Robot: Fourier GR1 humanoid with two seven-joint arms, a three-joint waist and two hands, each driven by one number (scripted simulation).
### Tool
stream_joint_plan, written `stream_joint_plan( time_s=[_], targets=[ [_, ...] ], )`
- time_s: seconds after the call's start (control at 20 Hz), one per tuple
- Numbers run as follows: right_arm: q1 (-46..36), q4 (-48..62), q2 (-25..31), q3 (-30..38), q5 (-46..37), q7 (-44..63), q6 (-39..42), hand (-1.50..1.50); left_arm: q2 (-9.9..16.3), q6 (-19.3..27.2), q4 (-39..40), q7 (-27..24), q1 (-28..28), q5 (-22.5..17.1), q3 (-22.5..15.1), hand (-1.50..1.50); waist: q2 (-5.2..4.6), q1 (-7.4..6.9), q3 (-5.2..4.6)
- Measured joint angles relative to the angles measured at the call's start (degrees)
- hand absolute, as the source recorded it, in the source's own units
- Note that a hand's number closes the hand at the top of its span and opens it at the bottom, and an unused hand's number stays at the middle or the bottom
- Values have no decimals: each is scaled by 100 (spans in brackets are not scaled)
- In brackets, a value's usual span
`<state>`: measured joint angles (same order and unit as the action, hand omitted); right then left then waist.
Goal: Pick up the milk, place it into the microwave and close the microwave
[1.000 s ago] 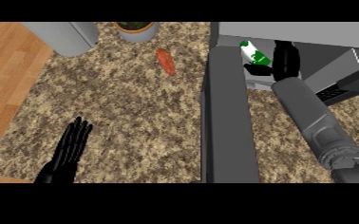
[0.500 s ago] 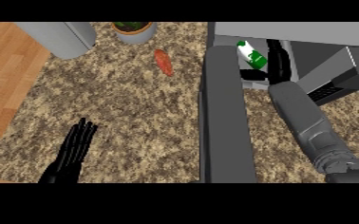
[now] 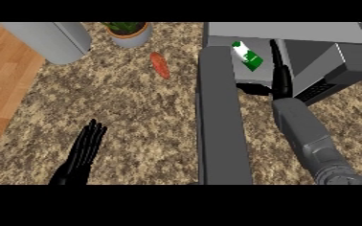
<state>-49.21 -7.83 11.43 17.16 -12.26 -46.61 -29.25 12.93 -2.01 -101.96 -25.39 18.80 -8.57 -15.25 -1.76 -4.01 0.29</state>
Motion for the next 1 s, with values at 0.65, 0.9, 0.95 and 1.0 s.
stream_joint_plan(
  time_s=[0.65,0.9,0.95,1.0],
  targets=[
    [889,-57,-123,280,382,-865,1402,-150,-220,91,138,156,-253,190,-117,-150,99,213,-15],
    [1398,-194,-254,270,484,-1173,1861,-150,-279,86,168,213,-317,260,-135,-150,134,290,-19],
    [1464,-255,-347,256,508,-1190,1903,-150,-293,111,90,267,-304,292,-163,-150,143,309,-22],
    [1546,-306,-349,267,552,-1222,2050,-150,-349,133,133,311,-376,319,-199,-150,148,327,-21]
  ],
)
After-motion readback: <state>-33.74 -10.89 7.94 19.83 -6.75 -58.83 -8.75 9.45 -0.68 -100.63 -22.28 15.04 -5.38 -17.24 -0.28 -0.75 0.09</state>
